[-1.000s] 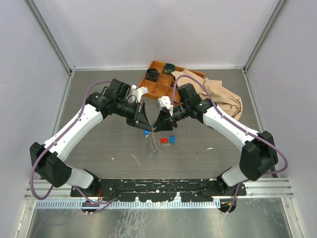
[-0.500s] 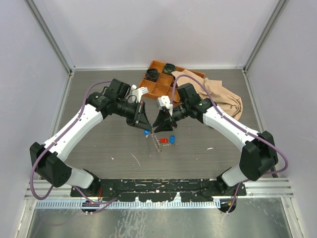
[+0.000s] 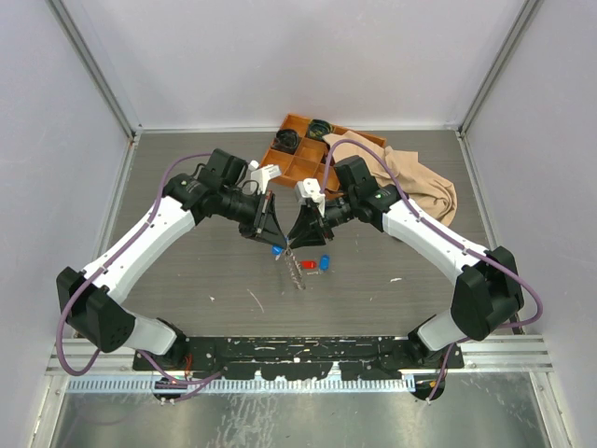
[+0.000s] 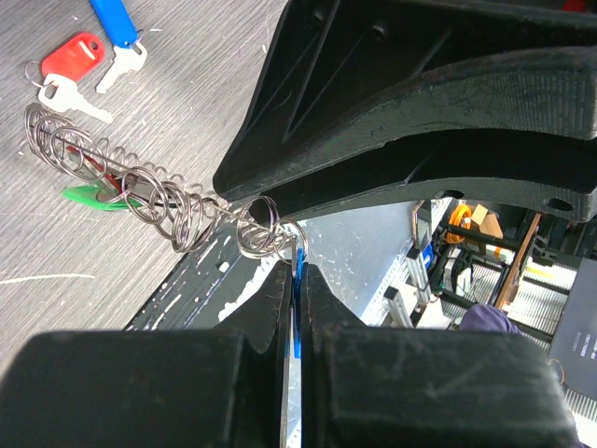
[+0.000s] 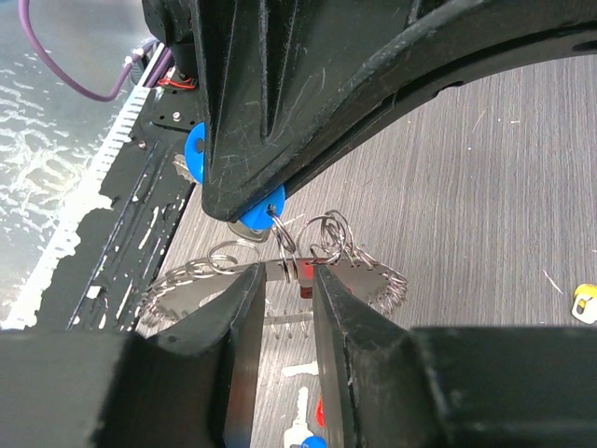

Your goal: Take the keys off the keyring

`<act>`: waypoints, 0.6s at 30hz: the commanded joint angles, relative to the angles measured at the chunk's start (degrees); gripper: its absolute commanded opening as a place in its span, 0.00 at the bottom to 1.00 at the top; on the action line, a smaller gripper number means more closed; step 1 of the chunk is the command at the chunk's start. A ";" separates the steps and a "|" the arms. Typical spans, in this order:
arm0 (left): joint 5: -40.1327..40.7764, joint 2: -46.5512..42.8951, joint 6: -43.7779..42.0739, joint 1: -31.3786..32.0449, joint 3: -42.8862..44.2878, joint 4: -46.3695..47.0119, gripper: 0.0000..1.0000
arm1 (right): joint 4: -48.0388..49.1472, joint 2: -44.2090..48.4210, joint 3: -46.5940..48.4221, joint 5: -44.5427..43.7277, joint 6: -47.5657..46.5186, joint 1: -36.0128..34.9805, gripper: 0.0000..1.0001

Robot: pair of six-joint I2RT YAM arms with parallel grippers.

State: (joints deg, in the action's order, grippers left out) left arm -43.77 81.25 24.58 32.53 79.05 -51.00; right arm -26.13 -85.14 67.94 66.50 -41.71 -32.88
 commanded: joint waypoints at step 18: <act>-2.55 0.07 -1.11 0.20 3.00 0.94 0.00 | 1.26 1.64 3.02 1.87 0.73 0.10 0.33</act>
State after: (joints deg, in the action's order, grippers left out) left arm -43.77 81.62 24.40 32.53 79.07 -51.09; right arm -26.13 -85.14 68.20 66.78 -41.63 -32.88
